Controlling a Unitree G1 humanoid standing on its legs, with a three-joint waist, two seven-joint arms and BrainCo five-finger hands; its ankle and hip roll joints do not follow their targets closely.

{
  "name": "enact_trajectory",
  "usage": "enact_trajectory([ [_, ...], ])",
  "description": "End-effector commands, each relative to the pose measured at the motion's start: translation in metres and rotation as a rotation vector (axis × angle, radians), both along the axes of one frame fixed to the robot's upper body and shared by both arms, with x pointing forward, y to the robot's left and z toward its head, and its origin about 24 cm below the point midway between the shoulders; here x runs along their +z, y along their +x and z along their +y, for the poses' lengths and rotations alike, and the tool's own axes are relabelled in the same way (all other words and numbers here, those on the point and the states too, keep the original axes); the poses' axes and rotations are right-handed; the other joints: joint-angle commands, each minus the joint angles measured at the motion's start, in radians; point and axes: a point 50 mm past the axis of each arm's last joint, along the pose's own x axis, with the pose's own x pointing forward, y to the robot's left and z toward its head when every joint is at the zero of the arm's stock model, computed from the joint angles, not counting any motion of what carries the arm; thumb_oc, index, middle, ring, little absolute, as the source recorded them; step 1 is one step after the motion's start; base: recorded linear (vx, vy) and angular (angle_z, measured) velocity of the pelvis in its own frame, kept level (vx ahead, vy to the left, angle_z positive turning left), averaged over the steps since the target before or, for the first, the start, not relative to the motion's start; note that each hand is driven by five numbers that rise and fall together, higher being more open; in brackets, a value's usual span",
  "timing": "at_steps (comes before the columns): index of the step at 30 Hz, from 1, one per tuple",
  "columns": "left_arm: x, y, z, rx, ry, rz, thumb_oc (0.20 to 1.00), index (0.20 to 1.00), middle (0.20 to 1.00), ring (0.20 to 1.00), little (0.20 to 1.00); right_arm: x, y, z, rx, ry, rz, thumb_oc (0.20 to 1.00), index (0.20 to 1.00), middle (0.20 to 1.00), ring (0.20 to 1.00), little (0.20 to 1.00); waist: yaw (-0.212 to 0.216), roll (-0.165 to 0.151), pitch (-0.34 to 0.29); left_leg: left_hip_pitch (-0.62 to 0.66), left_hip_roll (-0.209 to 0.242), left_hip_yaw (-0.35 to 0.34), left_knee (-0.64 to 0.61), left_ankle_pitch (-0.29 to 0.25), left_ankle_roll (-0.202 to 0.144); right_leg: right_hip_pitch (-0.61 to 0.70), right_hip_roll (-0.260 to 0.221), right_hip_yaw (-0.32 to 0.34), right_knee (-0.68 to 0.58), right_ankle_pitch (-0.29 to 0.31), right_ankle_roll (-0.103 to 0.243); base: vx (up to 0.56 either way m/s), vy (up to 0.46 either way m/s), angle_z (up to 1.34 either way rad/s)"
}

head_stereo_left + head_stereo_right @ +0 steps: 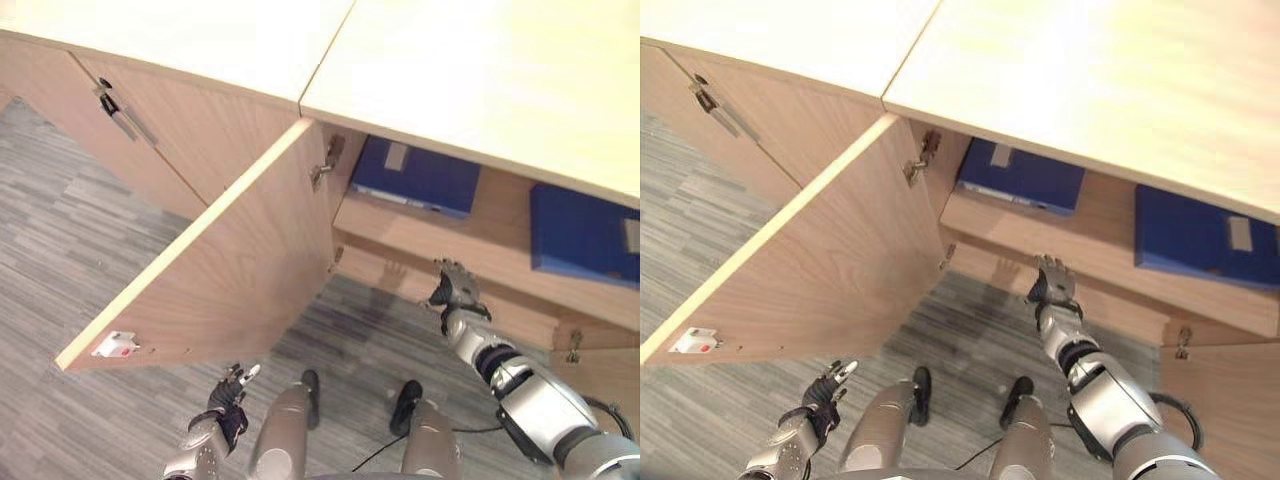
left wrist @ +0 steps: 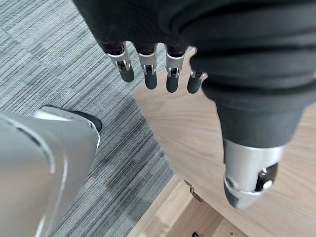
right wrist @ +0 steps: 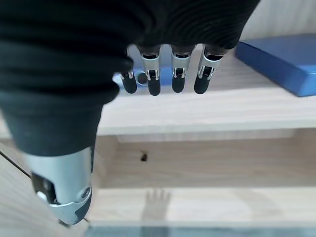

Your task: Put the empty folder in the office cabinet

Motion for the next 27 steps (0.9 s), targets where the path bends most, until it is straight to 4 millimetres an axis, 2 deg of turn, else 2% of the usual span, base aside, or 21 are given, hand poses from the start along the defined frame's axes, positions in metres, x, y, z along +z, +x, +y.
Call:
enact_trajectory([
  [1, -0.002, -0.012, 0.008, -0.028, 0.064, 0.031, 1.0, 1.0, 1.0, 1.0, 1.0, 0.019, 0.015, 0.002, 0.012, 0.016, -0.069, 1.0, 1.0, 1.0, 1.0, 1.0, 0.004, -0.023, 0.036, -0.002, 0.05, -0.022, 0.001, -0.016, -0.063, 0.138, -0.082, 0.007, -0.22, 0.25, 0.133, -0.04, 0.051, -0.01],
  [2, -0.006, -0.016, 0.01, -0.029, 0.077, 0.059, 1.0, 1.0, 1.0, 1.0, 1.0, 0.013, 0.011, 0.003, 0.017, 0.018, -0.046, 1.0, 1.0, 1.0, 1.0, 1.0, -0.005, -0.041, 0.034, 0.009, 0.034, -0.006, -0.031, 0.02, -0.053, 0.152, -0.085, -0.003, -0.266, 0.29, 0.128, 0.02, 0.041, -0.07],
  [3, -0.006, -0.017, 0.01, -0.028, 0.077, 0.061, 1.0, 1.0, 1.0, 1.0, 1.0, 0.012, 0.01, 0.003, 0.018, 0.018, -0.044, 1.0, 1.0, 1.0, 1.0, 1.0, 0.0, -0.033, 0.032, 0.023, 0.045, -0.014, -0.028, -0.01, -0.062, 0.162, -0.072, 0.003, -0.261, 0.272, 0.137, -0.05, 0.054, -0.15],
  [4, -0.01, -0.022, 0.013, -0.024, 0.091, 0.093, 1.0, 1.0, 1.0, 1.0, 1.0, 0.006, 0.005, 0.003, 0.02, 0.02, -0.019, 1.0, 1.0, 1.0, 1.0, 1.0, -0.008, -0.052, 0.026, 0.038, 0.029, 0.0, -0.064, 0.027, -0.053, 0.172, -0.076, -0.005, -0.302, 0.318, 0.136, 0.03, 0.043, -0.18],
  [6, -0.021, -0.039, 0.02, -0.017, 0.129, 0.192, 1.0, 1.0, 1.0, 1.0, 1.0, -0.014, -0.011, 0.006, 0.016, 0.055, 0.052, 1.0, 1.0, 1.0, 1.0, 1.0, -0.021, -0.078, 0.0, 0.101, 0.02, 0.02, -0.141, 0.043, -0.049, 0.201, -0.058, 0.002, -0.38, 0.389, 0.15, 0.02, 0.119, -0.13],
  [9, -0.028, -0.055, 0.027, -0.019, 0.174, 0.287, 1.0, 1.0, 1.0, 1.0, 1.0, -0.033, -0.028, 0.006, 0.0, 0.089, 0.127, 1.0, 1.0, 1.0, 1.0, 1.0, -0.026, -0.093, -0.031, 0.157, 0.0, 0.032, -0.21, 0.051, -0.043, 0.218, -0.044, 0.016, -0.437, 0.443, 0.157, 0.03, 0.121, -0.17],
  [10, -0.03, -0.061, 0.031, -0.015, 0.188, 0.315, 1.0, 1.0, 1.0, 1.0, 1.0, -0.037, -0.033, 0.006, 0.001, 0.089, 0.15, 1.0, 1.0, 1.0, 1.0, 1.0, -0.028, -0.097, -0.036, 0.172, -0.009, 0.034, -0.229, 0.055, -0.042, 0.219, -0.042, 0.027, -0.442, 0.479, 0.157, 0.0, 0.071, -0.2],
  [11, -0.03, -0.061, 0.031, -0.015, 0.188, 0.315, 1.0, 1.0, 1.0, 1.0, 1.0, -0.037, -0.033, 0.006, 0.001, 0.089, 0.15, 1.0, 1.0, 1.0, 1.0, 1.0, -0.028, -0.097, -0.036, 0.174, -0.009, 0.035, -0.231, 0.056, -0.041, 0.22, -0.042, 0.027, -0.442, 0.479, 0.157, -0.01, 0.155, -0.21],
  [12, -0.033, -0.071, 0.038, -0.016, 0.226, 0.378, 1.0, 1.0, 1.0, 1.0, 1.0, -0.05, -0.048, 0.002, -0.016, 0.116, 0.213, 1.0, 1.0, 1.0, 1.0, 1.0, -0.043, -0.094, -0.05, 0.215, -0.03, 0.023, -0.279, 0.074, -0.029, 0.228, -0.032, 0.071, -0.433, 0.489, 0.157, 0.0, 0.123, -0.18],
  [14, -0.034, -0.074, 0.039, -0.019, 0.232, 0.397, 1.0, 1.0, 1.0, 1.0, 1.0, -0.051, -0.051, -0.001, -0.03, 0.13, 0.222, 1.0, 1.0, 1.0, 1.0, 1.0, -0.049, -0.09, -0.052, 0.226, -0.037, 0.018, -0.289, 0.077, -0.022, 0.229, -0.026, 0.094, -0.426, 0.484, 0.157, 0.02, 0.145, 0.02],
  [16, -0.036, -0.082, 0.041, -0.017, 0.246, 0.441, 1.0, 1.0, 1.0, 1.0, 1.0, -0.056, -0.059, -0.004, -0.05, 0.16, 0.242, 1.0, 1.0, 1.0, 1.0, 1.0, -0.067, -0.076, -0.063, 0.267, -0.051, 0.011, -0.34, 0.09, -0.008, 0.221, 0.014, 0.141, -0.427, 0.414, 0.152, 0.07, 0.161, 0.06],
  [17, -0.036, -0.082, 0.042, -0.016, 0.246, 0.441, 1.0, 1.0, 1.0, 1.0, 1.0, -0.056, -0.058, -0.003, -0.05, 0.16, 0.241, 1.0, 1.0, 1.0, 1.0, 1.0, -0.068, -0.079, -0.065, 0.265, -0.055, 0.011, -0.343, 0.095, -0.007, 0.217, 0.011, 0.141, -0.427, 0.415, 0.152, 0.09, 0.13, 0.07],
  [18, -0.037, -0.087, 0.043, -0.015, 0.25, 0.467, 1.0, 1.0, 1.0, 1.0, 1.0, -0.06, -0.064, -0.005, -0.058, 0.174, 0.256, 1.0, 1.0, 1.0, 1.0, 1.0, -0.074, -0.069, -0.072, 0.288, -0.059, 0.01, -0.375, 0.109, -0.004, 0.207, 0.043, 0.159, -0.433, 0.381, 0.141, 0.22, 0.213, 0.12],
  [19, -0.04, -0.098, 0.045, -0.031, 0.257, 0.523, 1.0, 1.0, 1.0, 1.0, 1.0, -0.072, -0.083, -0.008, -0.081, 0.19, 0.309, 1.0, 1.0, 1.0, 1.0, 1.0, -0.089, -0.049, -0.084, 0.351, -0.086, -0.014, -0.457, 0.144, 0.001, 0.152, 0.137, 0.185, -0.451, 0.326, 0.12, 0.35, 0.267, 0.04],
  [20, -0.041, -0.102, 0.041, -0.046, 0.25, 0.542, 1.0, 1.0, 1.0, 1.0, 1.0, -0.08, -0.092, -0.008, -0.104, 0.197, 0.348, 1.0, 1.0, 1.0, 1.0, 1.0, -0.095, -0.044, -0.083, 0.392, -0.108, -0.038, -0.492, 0.152, 0.007, 0.124, 0.185, 0.177, -0.461, 0.329, 0.118, 0.3, 0.205, 0.05],
  [23, -0.043, -0.102, 0.036, -0.072, 0.241, 0.549, 1.0, 1.0, 1.0, 1.0, 1.0, -0.085, -0.098, -0.01, -0.129, 0.197, 0.379, 1.0, 1.0, 1.0, 1.0, 1.0, -0.095, -0.044, -0.077, 0.423, -0.128, -0.055, -0.507, 0.149, 0.016, 0.113, 0.216, 0.138, -0.47, 0.341, 0.121, 0.18, 0.022, 0.48],
  [24, -0.044, -0.102, 0.033, -0.089, 0.236, 0.554, 1.0, 1.0, 1.0, 1.0, 1.0, -0.088, -0.103, -0.008, -0.139, 0.212, 0.397, 1.0, 1.0, 1.0, 1.0, 1.0, -0.098, -0.051, -0.074, 0.444, -0.141, -0.065, -0.519, 0.151, 0.021, 0.104, 0.23, 0.106, -0.465, 0.348, 0.125, 0.19, -0.059, 0.65],
  [25, -0.044, -0.099, 0.032, -0.103, 0.241, 0.55, 1.0, 1.0, 1.0, 1.0, 1.0, -0.093, -0.11, -0.008, -0.152, 0.221, 0.417, 1.0, 1.0, 1.0, 1.0, 1.0, -0.1, -0.056, -0.073, 0.451, -0.147, -0.075, -0.526, 0.152, 0.022, 0.117, 0.234, 0.101, -0.471, 0.343, 0.124, 0.17, -0.077, 0.63],
  [27, -0.045, -0.099, 0.029, -0.112, 0.238, 0.556, 1.0, 1.0, 1.0, 1.0, 1.0, -0.1, -0.122, -0.009, -0.175, 0.235, 0.453, 1.0, 1.0, 1.0, 1.0, 1.0, -0.101, -0.062, -0.083, 0.464, -0.149, -0.082, -0.537, 0.149, 0.021, 0.133, 0.235, 0.109, -0.468, 0.337, 0.101, 0.13, -0.092, 0.57],
])
